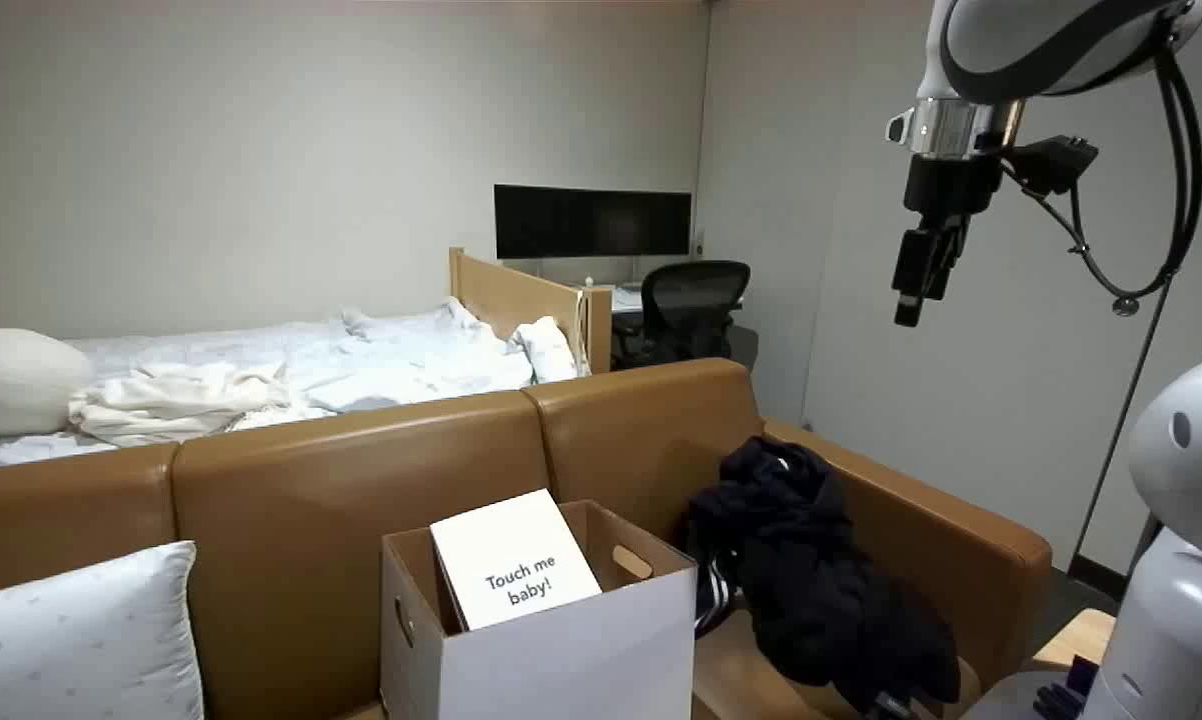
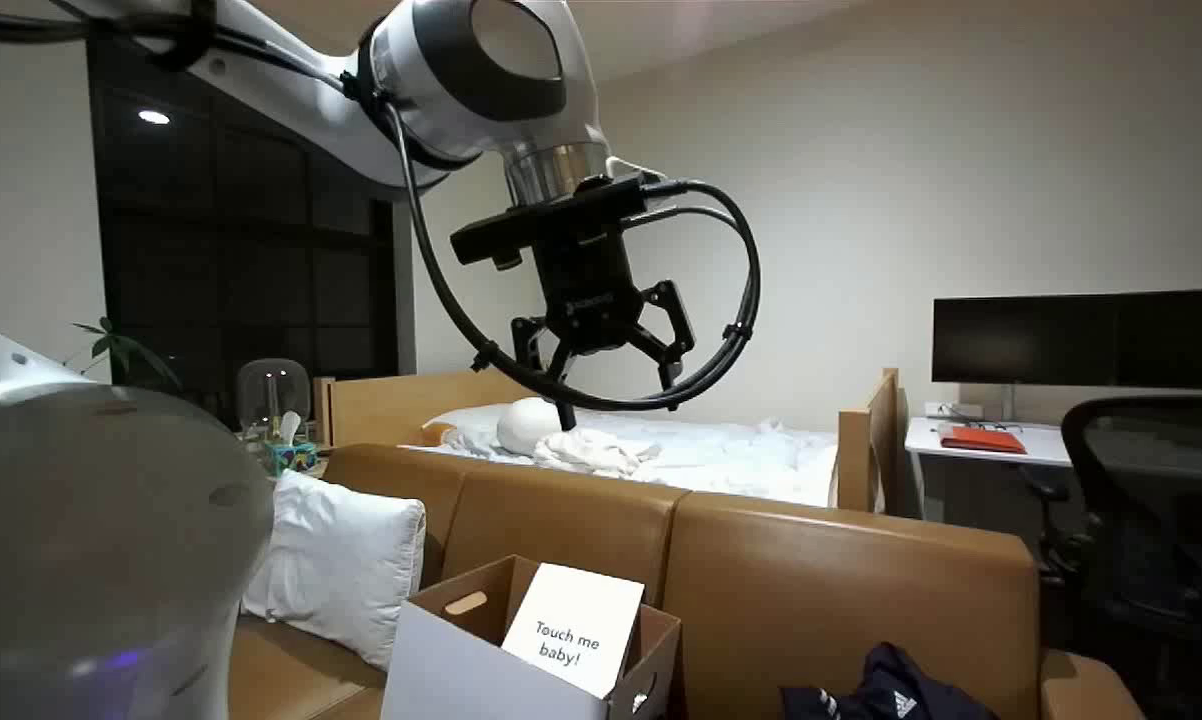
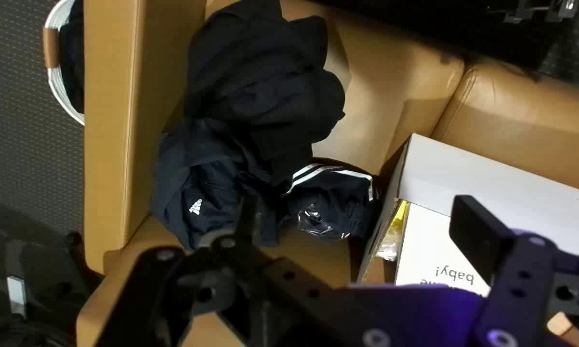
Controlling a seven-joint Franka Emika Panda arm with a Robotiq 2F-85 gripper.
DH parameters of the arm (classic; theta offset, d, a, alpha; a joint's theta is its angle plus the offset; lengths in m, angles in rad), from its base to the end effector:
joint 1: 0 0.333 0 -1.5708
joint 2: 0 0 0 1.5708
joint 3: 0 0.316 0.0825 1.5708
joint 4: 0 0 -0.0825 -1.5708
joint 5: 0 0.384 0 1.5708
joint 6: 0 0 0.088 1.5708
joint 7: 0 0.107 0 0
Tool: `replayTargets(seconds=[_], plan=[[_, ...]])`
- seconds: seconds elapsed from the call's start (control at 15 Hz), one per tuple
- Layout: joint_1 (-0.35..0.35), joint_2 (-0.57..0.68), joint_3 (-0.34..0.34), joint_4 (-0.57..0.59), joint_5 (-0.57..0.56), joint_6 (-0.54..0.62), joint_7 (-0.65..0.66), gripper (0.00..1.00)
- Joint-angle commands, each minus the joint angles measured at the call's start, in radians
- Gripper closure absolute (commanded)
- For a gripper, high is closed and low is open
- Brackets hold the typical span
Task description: Put the jersey in the box
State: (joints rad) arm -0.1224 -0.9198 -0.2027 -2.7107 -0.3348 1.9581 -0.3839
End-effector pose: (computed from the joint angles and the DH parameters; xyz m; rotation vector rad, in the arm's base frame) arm 0.2778 -0.1189 0.4909 2.9172 0.3321 0.1557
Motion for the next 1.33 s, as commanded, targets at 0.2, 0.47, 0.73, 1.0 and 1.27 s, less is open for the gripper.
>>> replayTargets(seconds=[0.2,0.47,0.73,1.0,1.27], plan=[[0.009,-0.001,-0.006,0.003,-0.005,-0.005,0.005,0.00],[0.009,-0.001,-0.006,0.003,-0.005,-0.005,0.005,0.00],[0.015,-0.002,-0.011,-0.012,0.030,0.036,0.045,0.00],[0.004,0.046,-0.009,-0.077,0.034,0.256,0.164,0.00],[0.047,0.200,-0.085,-0.086,-0.102,0.585,0.326,0.00]])
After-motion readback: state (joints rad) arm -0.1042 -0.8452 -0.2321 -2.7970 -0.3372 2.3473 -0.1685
